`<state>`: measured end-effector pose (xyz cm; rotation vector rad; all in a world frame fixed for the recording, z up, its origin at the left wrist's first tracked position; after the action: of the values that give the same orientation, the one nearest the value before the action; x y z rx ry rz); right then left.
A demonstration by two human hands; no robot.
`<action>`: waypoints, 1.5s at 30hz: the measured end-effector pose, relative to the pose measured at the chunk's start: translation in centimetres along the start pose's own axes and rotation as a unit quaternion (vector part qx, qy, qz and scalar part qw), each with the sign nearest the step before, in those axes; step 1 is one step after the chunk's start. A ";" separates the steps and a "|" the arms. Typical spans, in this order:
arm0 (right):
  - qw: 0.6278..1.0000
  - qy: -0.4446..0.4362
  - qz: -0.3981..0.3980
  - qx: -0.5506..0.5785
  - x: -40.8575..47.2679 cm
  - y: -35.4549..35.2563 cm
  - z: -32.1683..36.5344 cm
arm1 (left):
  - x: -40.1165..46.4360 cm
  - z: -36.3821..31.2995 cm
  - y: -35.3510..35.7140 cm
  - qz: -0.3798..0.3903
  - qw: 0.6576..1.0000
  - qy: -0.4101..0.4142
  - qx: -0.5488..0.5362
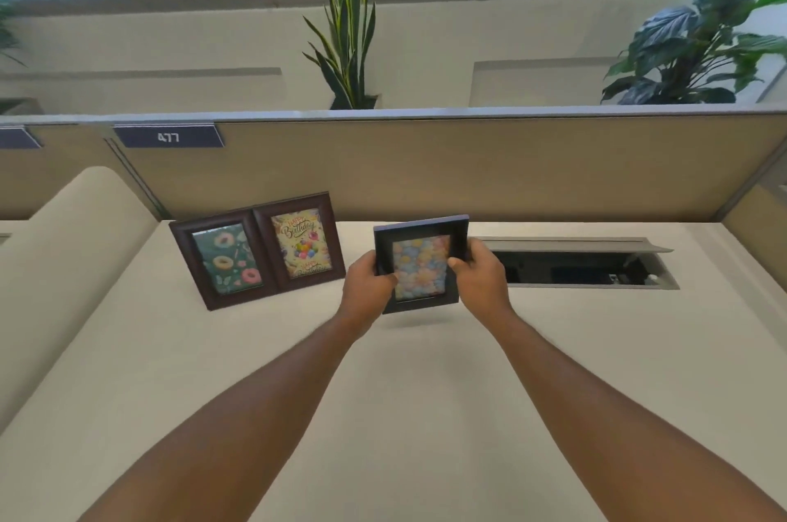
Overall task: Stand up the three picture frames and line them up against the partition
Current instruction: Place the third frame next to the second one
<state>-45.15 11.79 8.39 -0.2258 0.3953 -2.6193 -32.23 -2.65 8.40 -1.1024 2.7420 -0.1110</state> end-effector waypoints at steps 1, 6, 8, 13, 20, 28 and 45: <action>1.000 0.001 0.000 -0.001 0.9 0.7 0.2 | 1.1 0.0 -0.6 -0.004 1.000 -0.001 -0.004; 1.000 0.005 0.009 -0.007 5.4 4.3 0.9 | 6.4 0.3 -2.8 -0.007 1.000 0.003 0.006; 1.000 0.007 0.011 -0.016 7.0 5.5 0.8 | 7.9 0.5 -3.3 -0.008 1.000 0.003 0.006; 0.999 0.016 0.025 -0.021 10.0 7.7 -0.2 | 10.9 1.4 -3.9 -0.025 1.000 -0.004 0.002; 0.999 0.026 0.028 -0.016 12.2 9.2 -1.6 | 13.3 2.3 -3.2 -0.044 0.999 -0.009 0.011; 0.999 0.026 0.042 -0.023 13.2 9.8 -2.5 | 13.9 3.3 -2.3 -0.075 0.996 -0.031 0.038; 0.995 0.036 0.078 -0.045 14.0 12.0 -1.8 | 6.2 4.9 -1.1 -0.162 0.971 -0.009 0.174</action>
<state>-52.59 -4.68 4.19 -0.1243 0.5345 -2.4644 -34.89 -7.72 2.88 -1.4170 2.3745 -0.5973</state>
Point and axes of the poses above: each hand's wrist, its own x-axis towards the middle knuckle, its own y-axis out of the palm, z = x × y, the point moved 3 cm from there along x, towards the middle knuckle
